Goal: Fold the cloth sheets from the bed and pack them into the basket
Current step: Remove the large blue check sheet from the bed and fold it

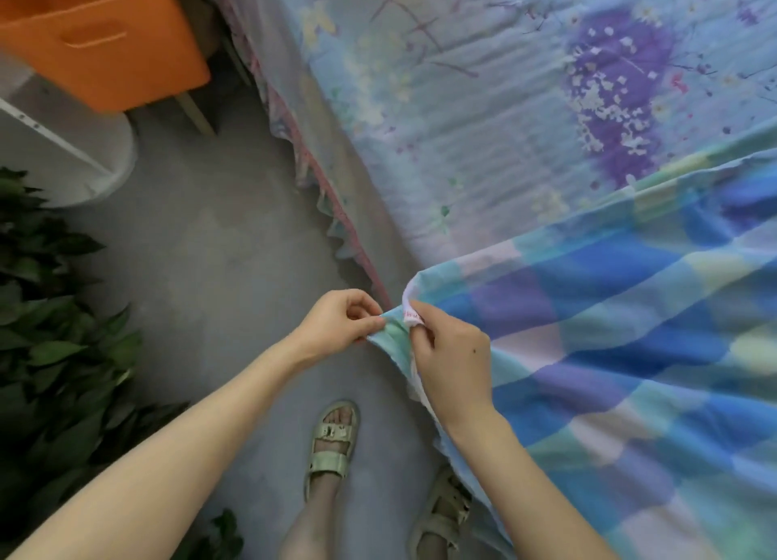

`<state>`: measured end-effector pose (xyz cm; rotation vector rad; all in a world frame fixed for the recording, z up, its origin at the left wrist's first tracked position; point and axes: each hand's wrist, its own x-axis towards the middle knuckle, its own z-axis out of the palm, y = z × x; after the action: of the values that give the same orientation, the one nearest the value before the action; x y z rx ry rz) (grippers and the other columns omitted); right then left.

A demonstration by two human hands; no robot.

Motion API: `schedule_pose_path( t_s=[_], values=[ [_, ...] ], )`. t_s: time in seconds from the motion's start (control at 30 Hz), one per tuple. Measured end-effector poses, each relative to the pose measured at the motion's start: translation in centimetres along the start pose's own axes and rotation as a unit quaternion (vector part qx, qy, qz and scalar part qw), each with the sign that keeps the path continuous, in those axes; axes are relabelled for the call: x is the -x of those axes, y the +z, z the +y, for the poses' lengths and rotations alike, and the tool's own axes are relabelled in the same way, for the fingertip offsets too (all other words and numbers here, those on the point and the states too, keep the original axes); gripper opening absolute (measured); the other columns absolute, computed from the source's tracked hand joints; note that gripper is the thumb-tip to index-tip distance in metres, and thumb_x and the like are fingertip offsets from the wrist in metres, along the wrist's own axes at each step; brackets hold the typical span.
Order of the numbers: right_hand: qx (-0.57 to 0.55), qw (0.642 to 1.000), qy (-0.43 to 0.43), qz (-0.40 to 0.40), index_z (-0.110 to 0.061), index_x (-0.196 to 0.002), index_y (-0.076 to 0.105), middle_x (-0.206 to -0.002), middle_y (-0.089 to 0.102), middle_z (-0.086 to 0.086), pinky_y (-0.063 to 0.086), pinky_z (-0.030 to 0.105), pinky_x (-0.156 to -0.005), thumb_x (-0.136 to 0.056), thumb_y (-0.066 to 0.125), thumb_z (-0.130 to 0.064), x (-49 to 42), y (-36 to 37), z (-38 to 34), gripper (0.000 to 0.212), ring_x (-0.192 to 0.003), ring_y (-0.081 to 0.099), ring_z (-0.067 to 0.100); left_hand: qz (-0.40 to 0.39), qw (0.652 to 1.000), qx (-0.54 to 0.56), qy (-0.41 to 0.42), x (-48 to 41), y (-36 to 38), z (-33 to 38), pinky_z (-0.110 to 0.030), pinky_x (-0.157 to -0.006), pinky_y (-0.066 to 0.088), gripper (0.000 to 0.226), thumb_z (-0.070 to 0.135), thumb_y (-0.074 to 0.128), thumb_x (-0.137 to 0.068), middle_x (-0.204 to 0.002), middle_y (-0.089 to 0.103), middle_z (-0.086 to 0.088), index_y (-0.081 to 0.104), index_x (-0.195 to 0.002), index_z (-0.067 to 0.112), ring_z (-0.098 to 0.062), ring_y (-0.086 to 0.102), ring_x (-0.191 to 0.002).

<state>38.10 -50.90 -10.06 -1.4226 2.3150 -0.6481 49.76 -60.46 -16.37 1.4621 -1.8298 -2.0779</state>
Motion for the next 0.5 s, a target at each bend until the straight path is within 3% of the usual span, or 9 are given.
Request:
schedule_pose_path(
  t_s=[0.1,0.2,0.3,0.43,0.5],
  values=[
    [0.063,0.994,-0.073,0.059,-0.011,-0.071,0.067,-0.046,0.051,0.002,0.025,0.023,-0.039,-0.081,0.047,-0.019,0.6,0.4,-2.2,0.023,-0.039,0.041,0.02,-0.015,0.99,-0.138,0.017,0.4,-0.3,1.1,-0.015,-0.045,0.028,0.036,0.015,0.06,-0.088,-0.044,0.045,0.011,0.049,-0.055,0.019,-0.004,0.037,-0.044],
    [0.146,0.983,-0.084,0.065,-0.012,-0.068,0.066,-0.044,0.052,0.001,0.027,0.023,-0.036,-0.072,0.067,-0.012,0.0,2.0,-2.3,0.004,-0.036,0.05,0.02,-0.007,0.984,-0.177,0.038,0.3,-0.6,2.1,-0.02,-0.049,0.027,0.027,0.016,0.055,-0.09,-0.062,0.051,-0.001,0.054,-0.063,0.012,-0.006,0.037,-0.054],
    [0.228,0.973,-0.02,0.007,-0.012,-0.061,0.065,-0.037,0.048,0.0,0.025,0.017,-0.032,-0.043,0.09,-0.009,-0.5,3.5,-1.0,0.031,-0.03,0.048,0.018,0.034,0.997,-0.076,0.001,0.4,-0.4,1.8,-0.017,-0.053,0.038,0.024,0.013,0.056,-0.09,-0.061,0.059,0.001,0.063,-0.067,0.012,0.002,0.048,-0.048],
    [0.271,0.961,-0.05,0.036,-0.005,-0.085,0.075,-0.042,0.052,0.0,0.03,0.019,-0.032,-0.056,0.073,-0.008,0.1,5.2,-0.4,0.029,-0.034,0.051,0.015,0.043,0.993,0.107,-0.04,0.8,0.3,1.4,-0.014,-0.054,0.049,0.029,0.009,0.054,-0.094,-0.064,0.06,-0.008,0.061,-0.066,0.005,-0.001,0.058,-0.052],
    [0.255,0.965,-0.04,0.045,-0.008,-0.084,0.074,-0.042,0.053,-0.001,0.031,0.02,-0.033,-0.062,0.074,-0.011,0.2,5.4,-0.3,0.022,-0.035,0.053,0.015,0.039,0.987,0.148,-0.051,1.1,0.7,1.4,-0.016,-0.054,0.05,0.03,0.008,0.052,-0.095,-0.064,0.057,-0.009,0.058,-0.066,0.003,-0.007,0.057,-0.056]
  ],
)
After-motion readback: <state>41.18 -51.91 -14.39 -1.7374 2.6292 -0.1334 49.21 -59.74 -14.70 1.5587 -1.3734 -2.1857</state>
